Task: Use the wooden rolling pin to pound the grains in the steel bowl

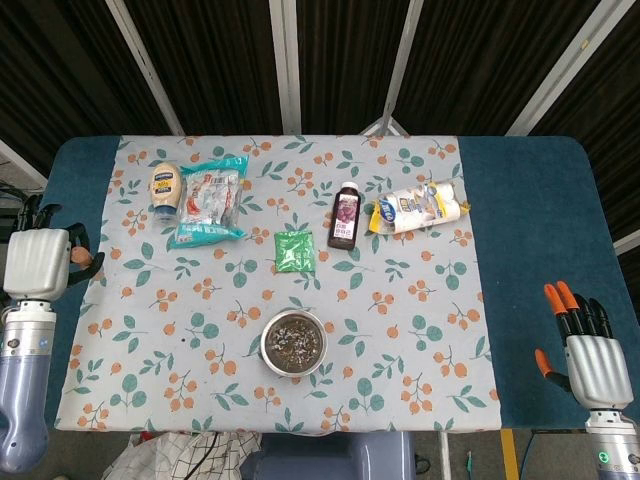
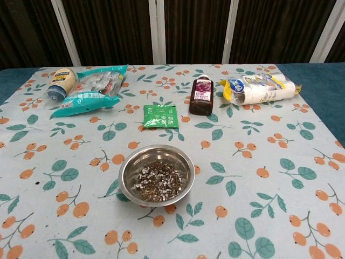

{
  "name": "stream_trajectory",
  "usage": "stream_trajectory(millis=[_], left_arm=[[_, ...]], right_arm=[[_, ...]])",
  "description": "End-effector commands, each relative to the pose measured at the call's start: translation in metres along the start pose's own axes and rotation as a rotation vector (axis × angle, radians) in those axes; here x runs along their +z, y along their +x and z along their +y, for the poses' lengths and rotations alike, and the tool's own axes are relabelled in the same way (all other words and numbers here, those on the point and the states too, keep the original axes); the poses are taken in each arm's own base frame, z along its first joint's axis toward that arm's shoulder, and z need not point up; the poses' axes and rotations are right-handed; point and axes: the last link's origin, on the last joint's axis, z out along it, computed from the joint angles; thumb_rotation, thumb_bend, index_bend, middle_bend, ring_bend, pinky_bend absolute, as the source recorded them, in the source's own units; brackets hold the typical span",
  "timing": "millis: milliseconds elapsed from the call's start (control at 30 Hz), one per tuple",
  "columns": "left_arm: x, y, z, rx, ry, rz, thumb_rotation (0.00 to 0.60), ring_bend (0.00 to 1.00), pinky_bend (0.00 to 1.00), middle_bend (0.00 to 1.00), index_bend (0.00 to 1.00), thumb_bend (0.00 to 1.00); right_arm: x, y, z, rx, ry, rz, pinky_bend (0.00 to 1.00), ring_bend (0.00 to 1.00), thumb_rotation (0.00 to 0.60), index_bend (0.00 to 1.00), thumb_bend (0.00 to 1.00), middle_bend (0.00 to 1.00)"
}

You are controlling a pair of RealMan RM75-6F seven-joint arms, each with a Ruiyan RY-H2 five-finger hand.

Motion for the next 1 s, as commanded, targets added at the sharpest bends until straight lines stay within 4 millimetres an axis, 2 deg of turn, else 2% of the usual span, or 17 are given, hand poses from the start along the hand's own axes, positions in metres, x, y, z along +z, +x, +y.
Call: stream_trajectory(millis=[33,300,533,700,800,900,1000], left_arm=[[-0.005,-0.021,-0.009,0.071,-0.021,-0.047,0.6,0.19,0.0,0.71,0.67,0.91],[-0.011,-0.053,0.009,0.184,-0.123,-0.069,0.6,0.19,0.0,0.71,0.67,0.91],[-0.016,-0.068,0.034,0.169,-0.172,-0.086,0.6,0.19,0.0,0.71,0.67,0.9],[-0.018,-0.074,0.048,0.151,-0.182,-0.103,0.6,0.19,0.0,0.69,0.65,0.85],[-0.018,-0.077,0.056,0.144,-0.191,-0.111,0.6,0.19,0.0,0.62,0.6,0.76],[-0.019,-0.078,0.065,0.126,-0.2,-0.118,0.6,0.18,0.0,0.47,0.49,0.61],[-0.02,-0.077,0.073,0.099,-0.211,-0.117,0.6,0.14,0.0,0.34,0.36,0.5]], right_arm=[[0.0,0.0,0.0,-0.002,-0.002,-0.001,0.0,0.0,0.6,0.0,0.37,0.0],[0.0,0.0,0.001,-0.008,-0.013,0.003,0.0,0.0,0.6,0.0,0.37,0.0],[0.001,0.002,0.002,-0.018,-0.011,0.018,0.0,0.0,0.6,0.0,0.37,0.0],[0.001,0.002,0.002,-0.015,-0.013,0.016,0.0,0.0,0.6,0.0,0.37,0.0],[0.001,0.002,0.002,-0.016,-0.014,0.015,0.0,0.0,0.6,0.0,0.37,0.0],[0.001,0.002,0.002,-0.012,-0.011,0.011,0.0,0.0,0.6,0.0,0.37,0.0],[0.001,0.003,0.002,-0.015,-0.008,0.015,0.0,0.0,0.6,0.0,0.37,0.0]])
